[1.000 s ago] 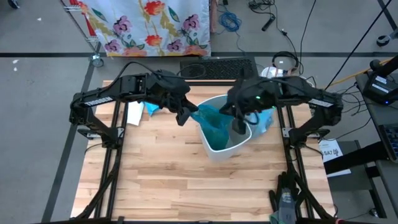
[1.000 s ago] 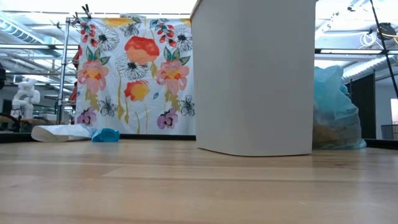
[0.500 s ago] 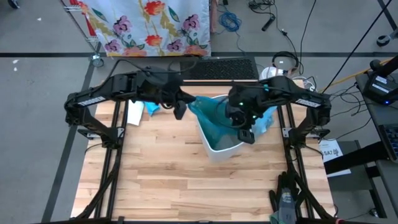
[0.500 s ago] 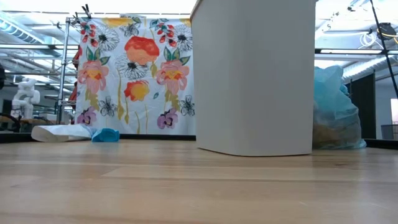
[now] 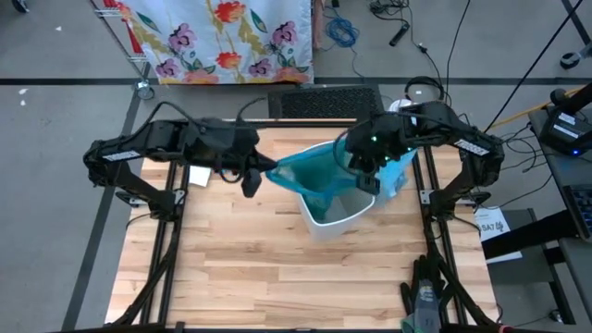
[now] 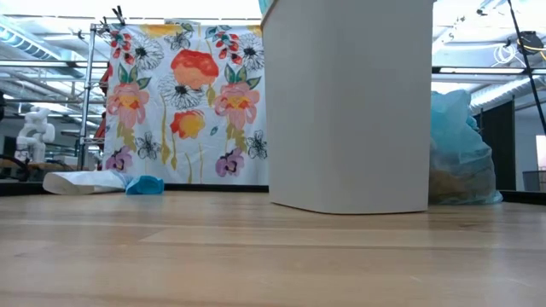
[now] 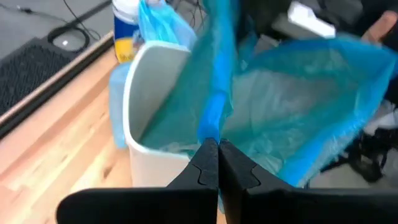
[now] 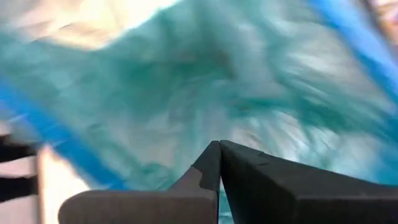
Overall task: Place trash/remove bag and relplace
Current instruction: Put the blue trash bag into the trash bin
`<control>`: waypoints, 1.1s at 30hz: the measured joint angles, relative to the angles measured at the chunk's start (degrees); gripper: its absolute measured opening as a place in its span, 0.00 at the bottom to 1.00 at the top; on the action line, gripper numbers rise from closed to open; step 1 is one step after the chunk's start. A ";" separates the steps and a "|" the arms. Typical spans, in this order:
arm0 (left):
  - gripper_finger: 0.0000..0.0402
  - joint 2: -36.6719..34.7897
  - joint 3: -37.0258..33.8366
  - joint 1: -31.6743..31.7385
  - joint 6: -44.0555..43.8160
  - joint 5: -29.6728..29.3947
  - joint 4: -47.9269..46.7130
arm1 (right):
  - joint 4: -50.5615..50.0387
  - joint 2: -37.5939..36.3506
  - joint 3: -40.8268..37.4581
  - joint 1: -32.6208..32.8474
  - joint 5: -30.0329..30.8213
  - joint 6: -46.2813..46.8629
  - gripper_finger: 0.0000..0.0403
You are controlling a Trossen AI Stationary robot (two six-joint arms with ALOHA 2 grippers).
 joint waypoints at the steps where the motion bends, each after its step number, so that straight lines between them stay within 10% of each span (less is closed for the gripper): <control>1: 0.00 0.11 -0.01 -0.85 -0.26 -0.32 -0.67 | 0.03 -0.06 0.00 -0.74 1.67 -0.79 0.00; 15: 0.00 5.20 -0.08 -7.28 -7.32 -6.95 -3.67 | 23.41 0.45 0.02 -12.14 -2.77 -11.73 0.00; 25: 0.00 10.82 -0.05 -10.02 -14.88 -24.81 -3.06 | 14.80 0.91 -0.09 -11.36 -4.78 -11.74 0.00; 33: 0.00 12.70 -0.05 -12.40 -23.29 -27.04 -2.07 | 13.98 -5.17 -0.01 -10.24 -4.71 -9.93 0.00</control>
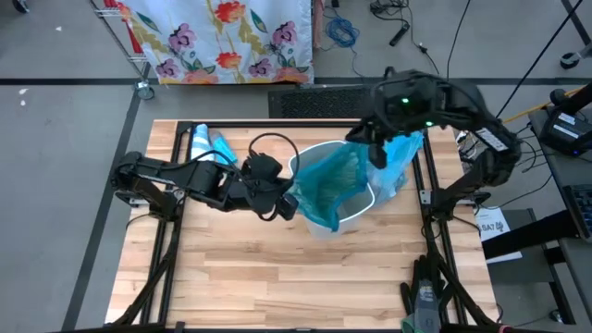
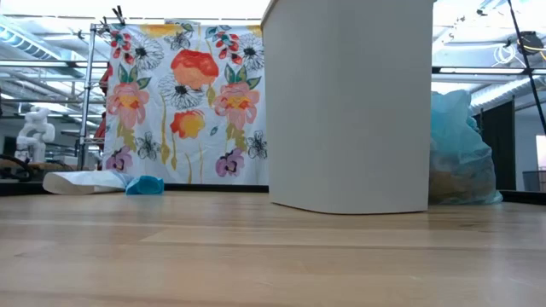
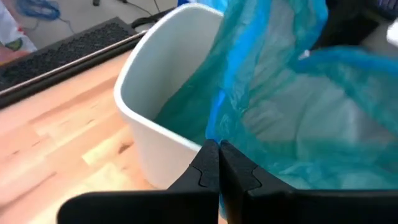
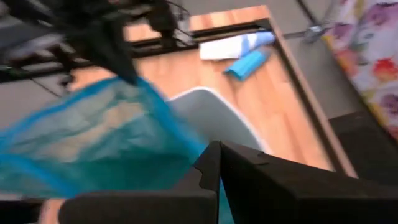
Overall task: Place trash/remove bag and relplace
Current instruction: Put the blue trash bag into the trash bin
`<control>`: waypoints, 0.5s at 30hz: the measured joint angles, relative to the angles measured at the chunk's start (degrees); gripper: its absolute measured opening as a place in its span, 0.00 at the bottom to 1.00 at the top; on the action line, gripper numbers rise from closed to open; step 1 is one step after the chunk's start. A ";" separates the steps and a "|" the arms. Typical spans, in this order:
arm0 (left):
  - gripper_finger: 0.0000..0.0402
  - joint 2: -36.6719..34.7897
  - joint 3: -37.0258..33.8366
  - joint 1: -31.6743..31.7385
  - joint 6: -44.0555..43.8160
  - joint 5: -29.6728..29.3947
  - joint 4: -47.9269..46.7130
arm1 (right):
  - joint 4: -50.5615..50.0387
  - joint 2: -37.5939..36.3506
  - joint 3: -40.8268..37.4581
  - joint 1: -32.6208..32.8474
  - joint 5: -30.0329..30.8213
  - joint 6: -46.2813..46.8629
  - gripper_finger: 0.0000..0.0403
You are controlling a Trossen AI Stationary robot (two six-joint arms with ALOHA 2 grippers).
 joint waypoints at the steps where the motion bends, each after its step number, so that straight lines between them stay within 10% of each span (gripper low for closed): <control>1: 0.00 0.25 0.06 -0.09 -0.77 -0.48 0.48 | -0.11 -0.64 0.01 0.39 -0.85 0.71 0.00; 15: 0.04 1.01 0.02 0.37 -0.67 -0.43 2.61 | -10.43 -1.10 0.01 6.70 -4.01 2.77 0.00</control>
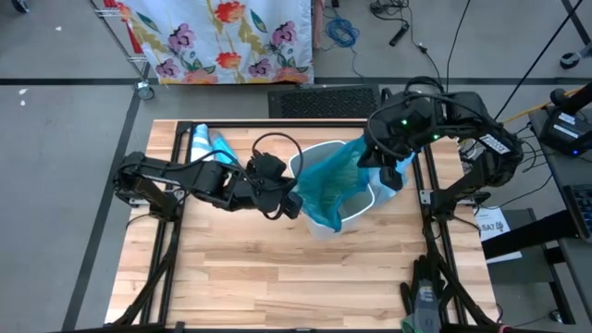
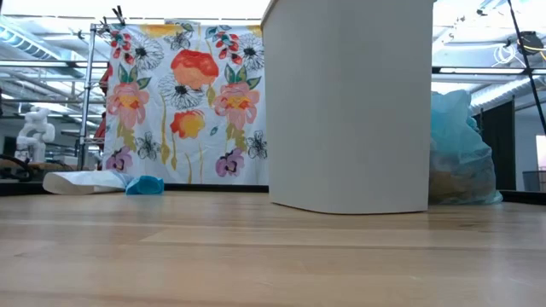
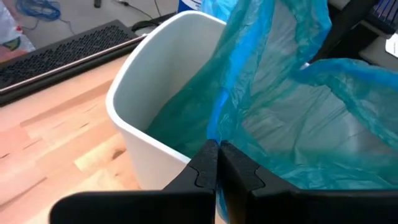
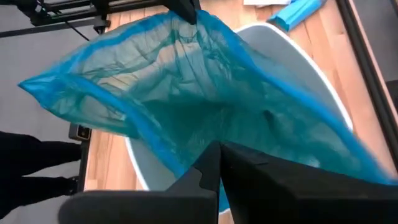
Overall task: Place trash/remove bag and relplace
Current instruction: Put the blue trash bag into the trash bin
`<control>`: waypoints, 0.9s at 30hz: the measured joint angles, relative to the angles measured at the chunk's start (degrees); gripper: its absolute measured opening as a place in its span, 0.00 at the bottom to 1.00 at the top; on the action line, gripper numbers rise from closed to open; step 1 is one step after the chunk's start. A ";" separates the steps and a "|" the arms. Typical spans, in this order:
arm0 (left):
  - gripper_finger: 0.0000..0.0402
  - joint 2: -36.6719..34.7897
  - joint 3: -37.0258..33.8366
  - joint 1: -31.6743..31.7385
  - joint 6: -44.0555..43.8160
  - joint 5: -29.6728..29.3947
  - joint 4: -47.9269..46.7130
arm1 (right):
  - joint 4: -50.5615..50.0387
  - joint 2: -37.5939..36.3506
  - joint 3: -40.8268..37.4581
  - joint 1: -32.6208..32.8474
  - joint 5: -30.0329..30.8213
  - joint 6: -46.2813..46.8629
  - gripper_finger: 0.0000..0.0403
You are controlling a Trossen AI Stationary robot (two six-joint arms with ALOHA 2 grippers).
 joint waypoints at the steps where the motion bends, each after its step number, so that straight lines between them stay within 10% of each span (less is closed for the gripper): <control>1: 0.04 0.00 0.00 0.06 0.00 0.00 0.02 | -0.28 0.00 0.00 0.15 0.00 0.24 0.00; 15: 0.45 -0.18 0.00 1.11 1.98 1.77 -0.07 | -3.57 -0.33 -0.04 0.31 3.88 4.48 0.00; 27: 0.48 -6.04 -0.02 1.92 16.26 2.69 10.13 | -3.55 -0.33 -0.04 0.31 4.61 7.46 0.00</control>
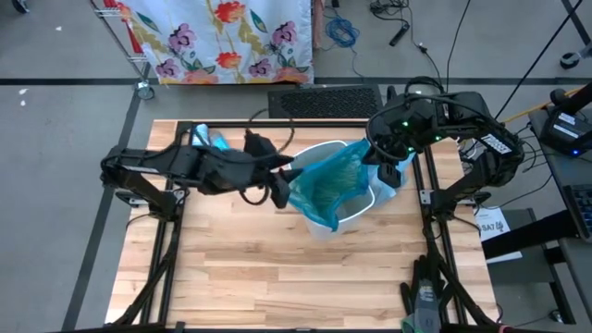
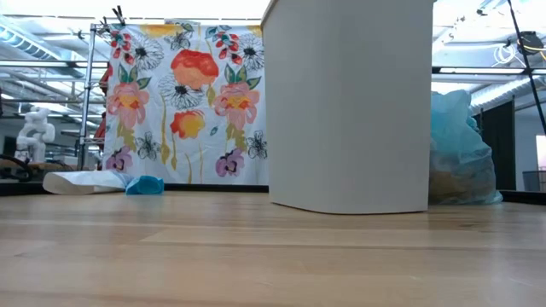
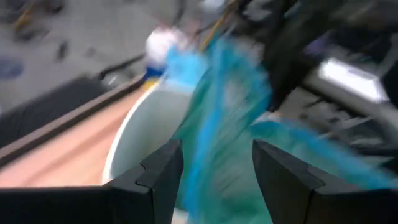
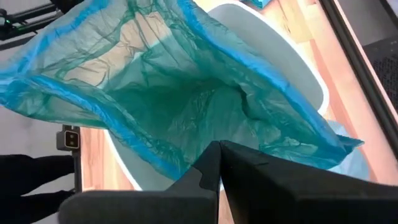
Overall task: Place trash/remove bag and relplace
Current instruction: Put the blue trash bag into the trash bin
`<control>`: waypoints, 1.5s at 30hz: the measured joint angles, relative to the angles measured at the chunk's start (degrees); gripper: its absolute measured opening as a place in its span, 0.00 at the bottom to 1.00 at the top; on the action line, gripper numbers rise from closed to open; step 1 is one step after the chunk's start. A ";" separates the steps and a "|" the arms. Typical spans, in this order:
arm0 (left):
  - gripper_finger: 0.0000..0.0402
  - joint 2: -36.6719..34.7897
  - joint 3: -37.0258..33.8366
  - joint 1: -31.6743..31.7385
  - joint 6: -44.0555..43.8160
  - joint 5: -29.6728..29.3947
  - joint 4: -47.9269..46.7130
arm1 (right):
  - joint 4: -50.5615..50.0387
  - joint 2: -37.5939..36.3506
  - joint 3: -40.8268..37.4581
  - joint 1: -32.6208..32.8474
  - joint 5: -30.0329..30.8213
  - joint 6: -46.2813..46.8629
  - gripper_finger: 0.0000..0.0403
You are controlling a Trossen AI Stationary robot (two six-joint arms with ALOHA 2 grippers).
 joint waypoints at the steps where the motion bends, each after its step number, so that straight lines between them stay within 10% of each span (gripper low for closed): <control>1: 0.48 -0.21 0.02 0.04 2.84 1.09 2.89 | 0.02 0.00 0.00 0.00 -0.02 0.34 0.00; 9: 0.43 1.24 0.07 1.10 26.97 15.11 19.41 | 0.02 0.02 -0.02 0.28 1.66 6.20 0.00; 16: 0.04 2.59 0.04 6.95 28.72 25.74 14.47 | 0.73 0.33 -2.50 3.66 6.24 13.24 0.00; 23: 0.01 2.62 0.43 10.68 33.45 33.76 7.64 | 8.46 0.51 -5.22 6.96 9.08 18.66 0.00; 38: 0.00 4.74 3.19 12.34 45.87 34.31 -1.41 | 19.69 12.20 -5.40 2.54 20.45 6.80 0.00; 45: 0.00 4.84 3.13 15.25 46.03 30.60 -7.49 | 35.63 14.97 -5.40 1.70 6.39 -3.24 0.00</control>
